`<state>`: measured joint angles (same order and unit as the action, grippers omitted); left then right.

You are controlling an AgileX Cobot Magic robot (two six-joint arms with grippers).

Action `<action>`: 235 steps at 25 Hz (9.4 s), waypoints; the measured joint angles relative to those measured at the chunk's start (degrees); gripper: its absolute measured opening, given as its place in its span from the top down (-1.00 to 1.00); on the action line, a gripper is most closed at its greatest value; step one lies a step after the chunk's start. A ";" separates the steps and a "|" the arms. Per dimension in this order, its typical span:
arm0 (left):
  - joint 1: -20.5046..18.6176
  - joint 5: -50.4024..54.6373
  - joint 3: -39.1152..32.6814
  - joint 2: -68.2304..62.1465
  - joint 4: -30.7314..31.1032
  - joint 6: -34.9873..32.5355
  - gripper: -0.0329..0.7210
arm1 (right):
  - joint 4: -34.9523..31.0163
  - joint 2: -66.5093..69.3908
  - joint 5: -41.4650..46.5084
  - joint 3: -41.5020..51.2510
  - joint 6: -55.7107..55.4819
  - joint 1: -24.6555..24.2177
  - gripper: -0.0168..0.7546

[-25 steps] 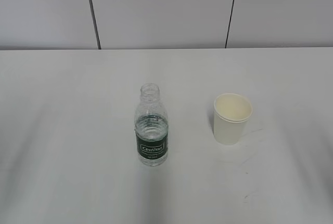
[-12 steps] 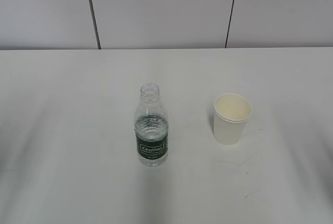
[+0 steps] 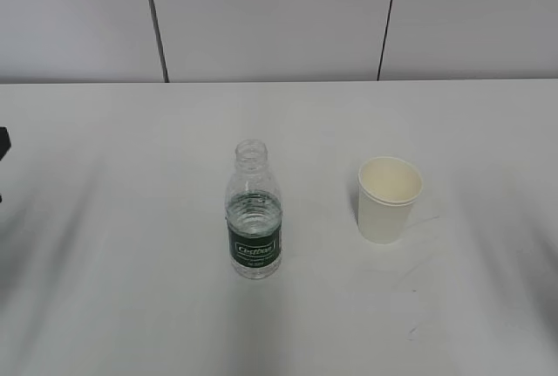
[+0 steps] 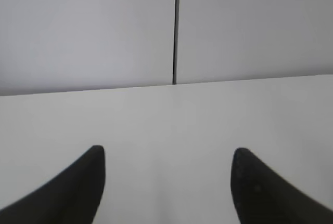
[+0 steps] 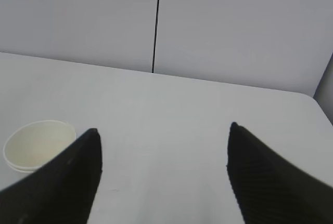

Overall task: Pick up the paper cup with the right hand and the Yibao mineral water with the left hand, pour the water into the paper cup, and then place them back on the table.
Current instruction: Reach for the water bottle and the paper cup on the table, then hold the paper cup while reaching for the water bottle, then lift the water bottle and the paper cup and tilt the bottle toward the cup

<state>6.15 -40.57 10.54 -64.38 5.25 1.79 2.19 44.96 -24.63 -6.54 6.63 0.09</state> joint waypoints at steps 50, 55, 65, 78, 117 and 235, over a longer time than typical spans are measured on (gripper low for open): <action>0.00 -25.00 1.21 -35.57 29.95 8.02 -0.33 | 22.24 63.66 -40.96 -6.68 -2.54 0.00 -0.70; 0.00 -24.97 1.21 -36.86 29.90 7.66 -0.33 | 25.17 67.47 -41.10 -10.09 -6.63 0.00 -0.77; 0.00 -24.99 1.21 -37.43 29.72 7.48 -0.33 | 29.24 71.53 -41.10 -17.14 -7.27 0.00 -0.78; 0.00 -24.99 1.21 -37.48 29.53 7.48 -0.33 | 33.90 78.35 -41.23 -24.78 -7.27 0.00 -0.78; 0.00 -24.99 6.70 -37.53 39.18 7.48 -0.44 | 38.10 80.89 -41.23 -30.23 -6.63 0.00 -0.47; 18.77 -23.12 27.41 -52.07 32.14 5.84 -0.05 | 50.90 79.72 -41.23 -30.89 -6.63 0.00 -0.46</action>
<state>24.92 -63.69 37.96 -116.45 37.39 7.63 53.09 124.68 -65.85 -37.42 0.00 0.09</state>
